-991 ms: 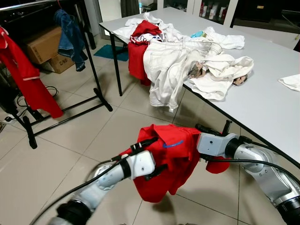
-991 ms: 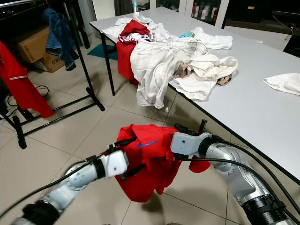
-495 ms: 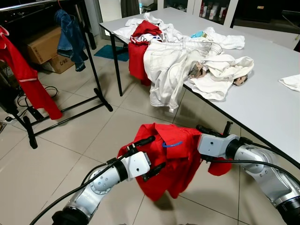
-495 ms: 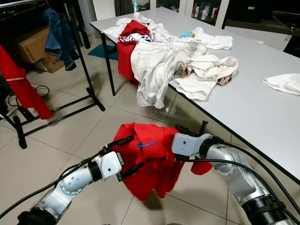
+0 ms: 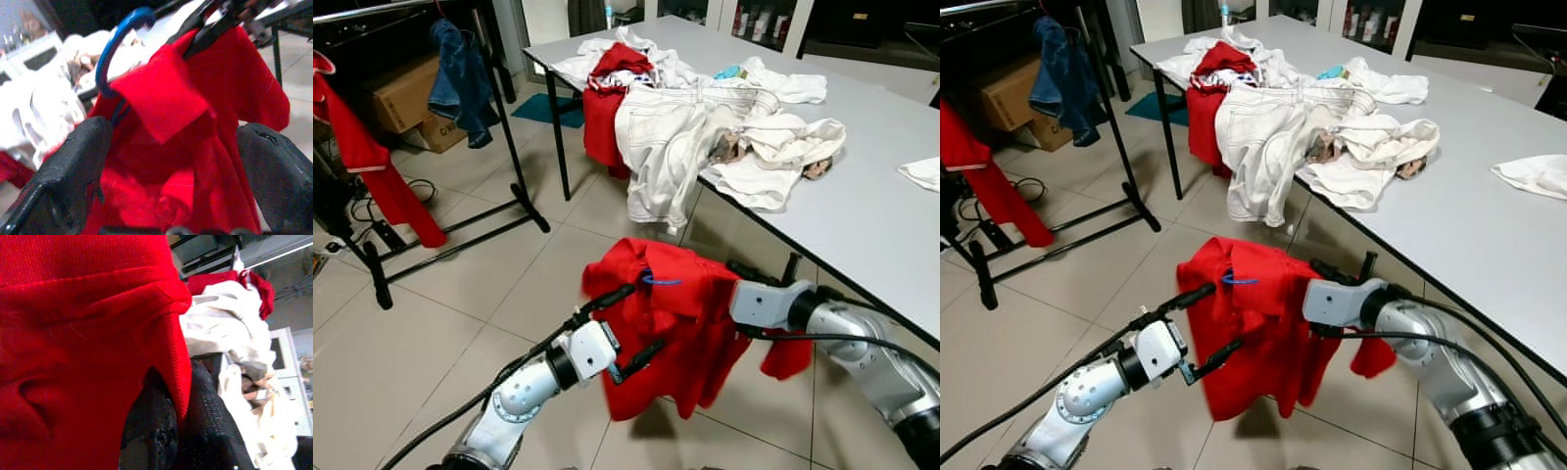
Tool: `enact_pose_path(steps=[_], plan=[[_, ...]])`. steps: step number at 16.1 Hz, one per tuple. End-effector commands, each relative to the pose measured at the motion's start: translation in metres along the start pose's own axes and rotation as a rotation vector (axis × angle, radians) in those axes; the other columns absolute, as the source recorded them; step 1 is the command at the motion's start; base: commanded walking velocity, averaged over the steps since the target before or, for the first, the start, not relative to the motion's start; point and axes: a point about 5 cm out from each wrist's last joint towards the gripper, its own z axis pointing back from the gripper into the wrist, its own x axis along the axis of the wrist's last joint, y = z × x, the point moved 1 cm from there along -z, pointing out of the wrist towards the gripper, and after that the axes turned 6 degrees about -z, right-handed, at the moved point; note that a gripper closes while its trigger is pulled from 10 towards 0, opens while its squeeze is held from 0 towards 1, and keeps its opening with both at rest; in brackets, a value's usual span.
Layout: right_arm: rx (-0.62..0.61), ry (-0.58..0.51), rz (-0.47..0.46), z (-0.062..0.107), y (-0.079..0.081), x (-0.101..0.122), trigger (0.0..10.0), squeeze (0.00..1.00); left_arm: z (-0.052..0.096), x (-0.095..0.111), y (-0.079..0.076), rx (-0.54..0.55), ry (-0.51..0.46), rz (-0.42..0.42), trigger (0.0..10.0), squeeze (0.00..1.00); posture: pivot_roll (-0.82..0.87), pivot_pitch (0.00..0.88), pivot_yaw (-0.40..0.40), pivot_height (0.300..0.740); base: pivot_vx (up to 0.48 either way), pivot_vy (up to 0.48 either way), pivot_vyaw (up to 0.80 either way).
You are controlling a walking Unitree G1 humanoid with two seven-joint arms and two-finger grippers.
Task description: Hang hanger
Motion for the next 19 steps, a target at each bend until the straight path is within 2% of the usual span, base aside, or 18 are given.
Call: enact_pose_path(steps=[1,6,7,9,10,13,15,17,19], plan=[[-0.032,-0.023,0.023,0.000,-0.010,0.002,0.0,0.00,0.002,0.003,0.002,-0.016,-0.017,-0.008,10.0,0.00,-0.10,0.000,0.033,0.740,0.000,0.000,0.00],[-0.030,-0.042,0.022,-0.002,-0.009,0.003,0.0,0.00,0.012,-0.004,0.006,-0.039,0.000,-0.028,10.0,0.00,-0.09,0.000,0.037,0.740,0.000,0.000,0.00],[-0.032,-0.071,-0.010,-0.002,-0.007,0.005,0.0,0.00,0.012,-0.004,0.006,-0.040,0.001,-0.028,10.0,0.00,-0.09,0.000,0.038,0.740,0.000,0.000,0.00],[-0.037,-0.155,-0.221,-0.002,-0.002,0.012,0.0,0.00,0.011,-0.002,0.004,-0.060,-0.021,-0.038,10.0,0.00,-0.10,0.000,0.039,0.740,0.000,0.000,0.00],[-0.031,-0.161,-0.228,-0.002,-0.001,0.012,0.0,0.00,0.011,0.000,0.004,-0.064,-0.030,-0.044,10.0,0.00,-0.10,0.000,0.039,0.740,0.000,0.000,0.00],[0.019,-0.202,-0.219,0.000,0.006,0.013,0.0,0.00,0.005,0.015,0.015,-0.073,-0.102,-0.100,10.0,0.00,-0.09,0.000,0.033,0.740,0.000,0.000,0.00],[0.061,-0.228,-0.137,0.002,0.009,0.013,0.0,0.00,0.001,0.033,0.028,-0.138,-0.185,-0.171,10.0,0.00,-0.08,0.000,0.027,0.740,0.000,0.000,0.00],[0.078,-0.229,-0.110,0.002,0.009,0.012,0.0,0.00,0.003,0.036,0.028,-0.202,-0.200,-0.189,10.0,0.00,-0.08,0.000,0.027,0.740,0.000,0.000,0.00],[0.090,-0.228,-0.062,0.002,0.006,0.009,0.0,0.00,0.014,0.031,0.023,-0.302,-0.186,-0.191,10.0,0.00,-0.09,0.000,0.030,0.740,0.000,0.000,0.00]])
